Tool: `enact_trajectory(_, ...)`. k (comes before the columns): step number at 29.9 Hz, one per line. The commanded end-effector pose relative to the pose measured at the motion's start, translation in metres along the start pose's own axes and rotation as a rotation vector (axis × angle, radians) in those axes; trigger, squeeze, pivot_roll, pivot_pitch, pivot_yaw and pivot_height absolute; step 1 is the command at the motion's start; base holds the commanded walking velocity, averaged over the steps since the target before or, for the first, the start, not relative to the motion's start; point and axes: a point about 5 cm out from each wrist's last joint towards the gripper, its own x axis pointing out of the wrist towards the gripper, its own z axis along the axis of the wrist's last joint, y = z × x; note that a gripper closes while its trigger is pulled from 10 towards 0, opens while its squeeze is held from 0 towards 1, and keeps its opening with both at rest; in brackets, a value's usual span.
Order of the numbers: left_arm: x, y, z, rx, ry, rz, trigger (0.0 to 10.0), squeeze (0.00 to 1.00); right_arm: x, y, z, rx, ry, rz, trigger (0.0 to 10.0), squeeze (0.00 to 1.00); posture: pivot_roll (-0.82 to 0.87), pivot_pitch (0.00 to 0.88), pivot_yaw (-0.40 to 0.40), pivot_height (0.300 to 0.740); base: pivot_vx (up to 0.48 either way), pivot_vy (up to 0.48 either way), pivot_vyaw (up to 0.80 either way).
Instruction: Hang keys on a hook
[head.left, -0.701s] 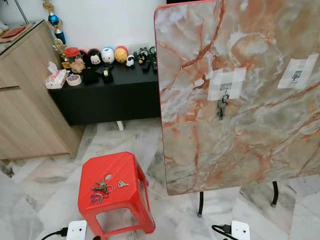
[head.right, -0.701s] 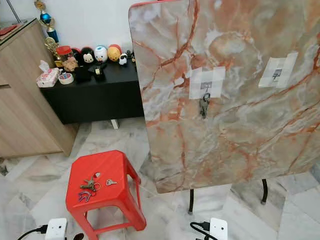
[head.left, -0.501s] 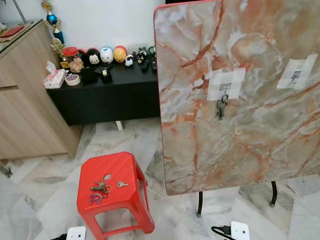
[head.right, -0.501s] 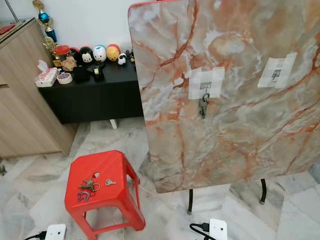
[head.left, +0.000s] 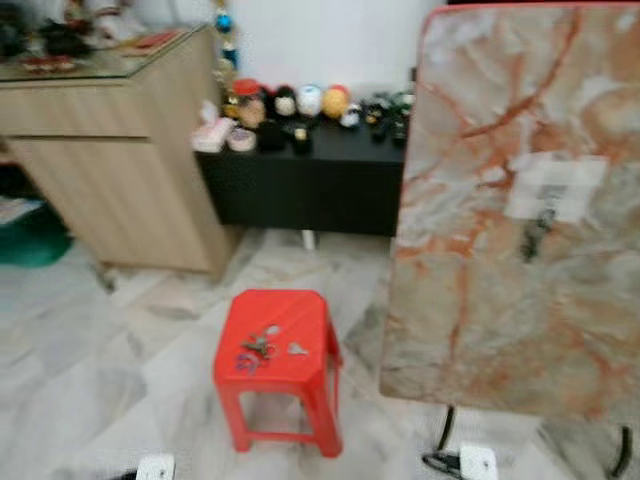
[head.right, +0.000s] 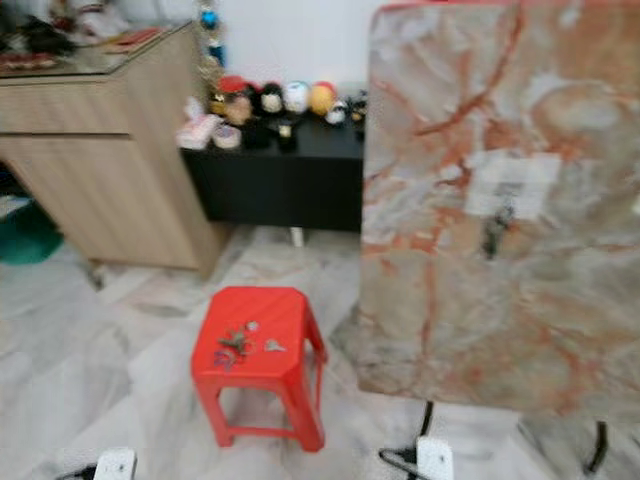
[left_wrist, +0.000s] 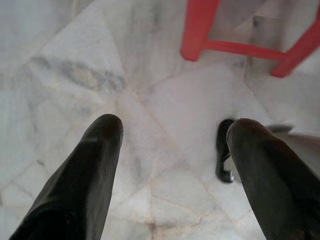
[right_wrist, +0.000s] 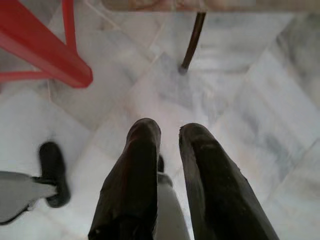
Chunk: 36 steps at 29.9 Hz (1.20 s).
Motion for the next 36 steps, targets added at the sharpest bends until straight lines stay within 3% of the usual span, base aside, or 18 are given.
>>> enact_trajectory(1,-0.001,0.003,-0.004,0.001,0.030,0.014,10.0,0.00,0.000,0.006,0.001,-0.001,-0.001,0.014,10.0,0.00,-0.02,0.000,0.032,0.740,0.000,0.000,0.80)
enact_trajectory(11,-0.001,0.000,-0.007,-0.001,0.041,0.009,10.0,0.00,0.001,0.004,0.008,0.046,-0.016,0.018,10.0,0.00,-0.02,0.000,0.019,0.740,0.000,0.000,0.08)
enact_trajectory(36,0.005,-0.010,0.007,-0.014,0.034,0.013,10.0,0.00,0.002,0.002,0.010,0.042,-0.016,0.017,10.0,0.00,-0.01,0.000,0.009,0.740,0.000,0.278,0.00)
